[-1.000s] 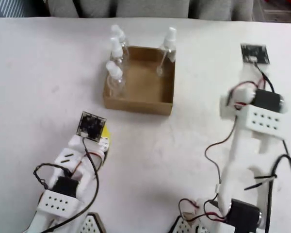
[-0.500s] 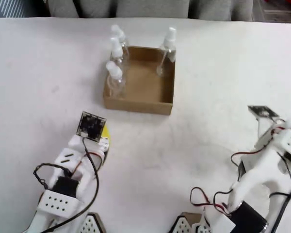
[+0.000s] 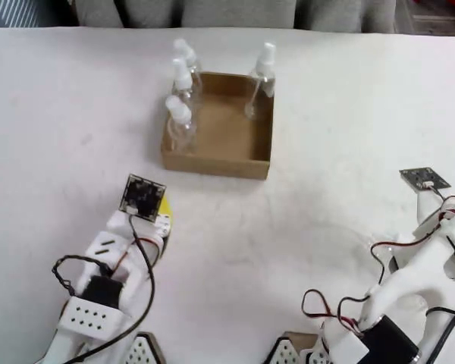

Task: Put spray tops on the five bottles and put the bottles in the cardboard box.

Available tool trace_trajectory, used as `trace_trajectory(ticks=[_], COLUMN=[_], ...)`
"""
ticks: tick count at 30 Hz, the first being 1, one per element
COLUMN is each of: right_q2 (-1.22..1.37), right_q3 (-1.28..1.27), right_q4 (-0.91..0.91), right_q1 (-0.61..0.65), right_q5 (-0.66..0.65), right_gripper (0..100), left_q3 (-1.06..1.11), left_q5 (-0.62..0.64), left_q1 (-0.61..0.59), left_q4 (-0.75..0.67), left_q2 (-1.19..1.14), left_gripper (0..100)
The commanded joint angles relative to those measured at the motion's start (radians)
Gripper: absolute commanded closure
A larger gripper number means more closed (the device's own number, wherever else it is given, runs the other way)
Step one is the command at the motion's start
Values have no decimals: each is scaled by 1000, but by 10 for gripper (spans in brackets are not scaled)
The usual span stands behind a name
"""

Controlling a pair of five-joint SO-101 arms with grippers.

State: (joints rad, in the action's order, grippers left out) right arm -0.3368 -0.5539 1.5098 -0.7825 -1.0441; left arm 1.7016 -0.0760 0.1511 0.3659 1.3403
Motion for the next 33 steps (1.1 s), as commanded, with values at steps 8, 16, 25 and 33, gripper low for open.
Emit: trace_trajectory(ticks=[8, 16, 25, 33], right_q2=[-33, -33, -25, -24], right_q3=[-114, -124, -127, -130], right_q4=[-222, -234, -237, -297], right_q1=[51, 73, 64, 73], right_q5=[-9, -11, -164, -164], right_gripper=[769, 766, 765, 765], left_q3=[-3, -3, -3, -3], left_q5=[-12, -12, -12, -12], left_q1=[-8, -8, -8, -8], left_q4=[-21, -23, -21, -21], left_q2=[18, 18, 18, 18], left_gripper=[976, 976, 976, 976])
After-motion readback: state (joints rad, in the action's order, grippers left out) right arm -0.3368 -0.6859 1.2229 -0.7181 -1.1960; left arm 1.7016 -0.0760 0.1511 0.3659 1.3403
